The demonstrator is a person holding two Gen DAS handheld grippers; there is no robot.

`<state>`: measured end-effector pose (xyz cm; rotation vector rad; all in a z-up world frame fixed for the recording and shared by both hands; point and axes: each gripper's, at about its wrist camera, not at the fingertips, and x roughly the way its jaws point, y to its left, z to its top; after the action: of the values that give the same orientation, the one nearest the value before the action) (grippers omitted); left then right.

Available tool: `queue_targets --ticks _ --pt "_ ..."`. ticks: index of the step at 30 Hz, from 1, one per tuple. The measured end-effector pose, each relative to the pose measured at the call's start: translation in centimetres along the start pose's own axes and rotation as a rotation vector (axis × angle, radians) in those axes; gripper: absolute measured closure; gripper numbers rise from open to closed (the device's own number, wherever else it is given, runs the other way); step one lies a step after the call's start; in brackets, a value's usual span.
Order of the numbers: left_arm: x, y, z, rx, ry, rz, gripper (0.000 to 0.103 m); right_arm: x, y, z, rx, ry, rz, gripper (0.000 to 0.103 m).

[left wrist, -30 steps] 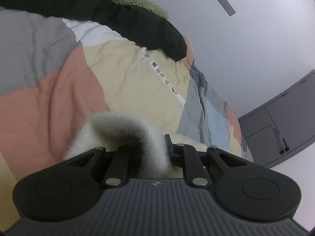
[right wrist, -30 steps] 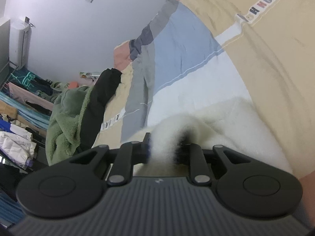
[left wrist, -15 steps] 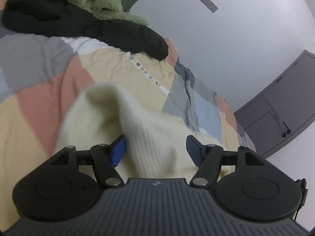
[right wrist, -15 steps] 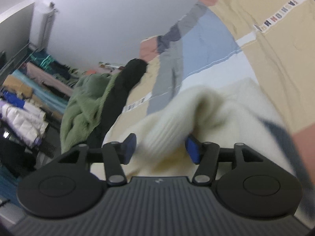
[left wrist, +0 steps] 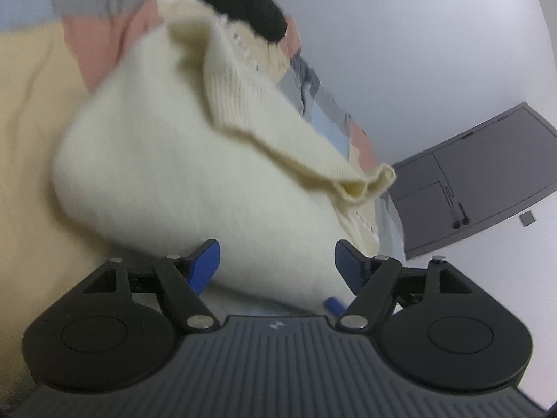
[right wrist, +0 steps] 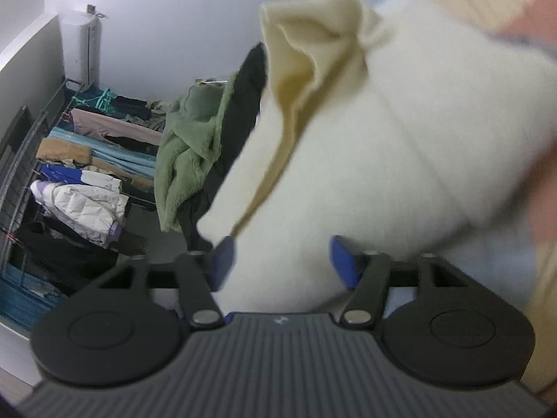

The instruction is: Fold large clothes

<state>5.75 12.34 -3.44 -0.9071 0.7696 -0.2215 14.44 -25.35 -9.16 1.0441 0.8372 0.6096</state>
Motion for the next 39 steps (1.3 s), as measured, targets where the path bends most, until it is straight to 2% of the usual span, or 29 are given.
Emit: queue_targets --ticks 1,3,6,9,13,15,17,19,21,24,26,31,39 --pt "0.3 0.2 -0.2 -0.014 0.018 0.003 0.025 0.1 -0.3 -0.4 0.024 0.004 -0.003 0.016" --pt "1.2 1.1 -0.3 -0.05 0.05 0.029 0.024 0.4 -1.0 -0.8 0.064 0.016 -0.024 0.016" --pt "2.3 3.6 0.0 -0.199 0.085 0.065 0.02 1.1 -2.6 -0.5 0.133 0.03 -0.049 0.016" --pt "3.1 6.0 0.1 -0.342 0.101 0.034 0.02 1.2 -3.7 0.3 0.178 -0.009 -0.085 0.016" --pt "3.6 8.0 0.2 -0.479 0.062 0.0 0.02 0.2 -5.1 1.2 0.246 -0.095 -0.131 0.016" --pt "3.8 8.1 0.5 -0.471 0.037 0.0 0.021 -0.3 -5.6 1.4 0.26 -0.135 -0.142 0.017" --pt "4.0 8.1 0.6 -0.473 0.008 0.007 0.022 -0.6 -6.3 1.8 0.263 -0.14 -0.132 0.021" --pt "4.0 7.7 0.7 -0.462 -0.026 0.011 0.031 -0.6 -6.2 1.8 0.263 -0.143 -0.123 0.026" --pt "4.0 7.2 0.6 -0.441 -0.044 0.022 0.045 -0.7 -5.9 1.8 0.233 -0.15 -0.126 0.033" --pt "3.4 6.4 0.5 -0.399 -0.073 0.033 0.059 -0.9 -5.1 1.8 0.177 -0.156 -0.138 0.049" --pt "2.8 5.3 0.2 -0.352 -0.092 0.031 0.064 -1.5 -4.5 1.6 0.134 -0.167 -0.14 0.058" --pt "0.0 2.7 -0.2 -0.261 -0.126 0.015 0.069 -3.4 -2.3 0.3 0.02 -0.203 -0.14 0.07" --pt "-5.8 -0.5 -3.0 -0.165 -0.127 -0.024 0.069 -8.2 0.8 -2.8 -0.113 -0.244 -0.117 0.073"
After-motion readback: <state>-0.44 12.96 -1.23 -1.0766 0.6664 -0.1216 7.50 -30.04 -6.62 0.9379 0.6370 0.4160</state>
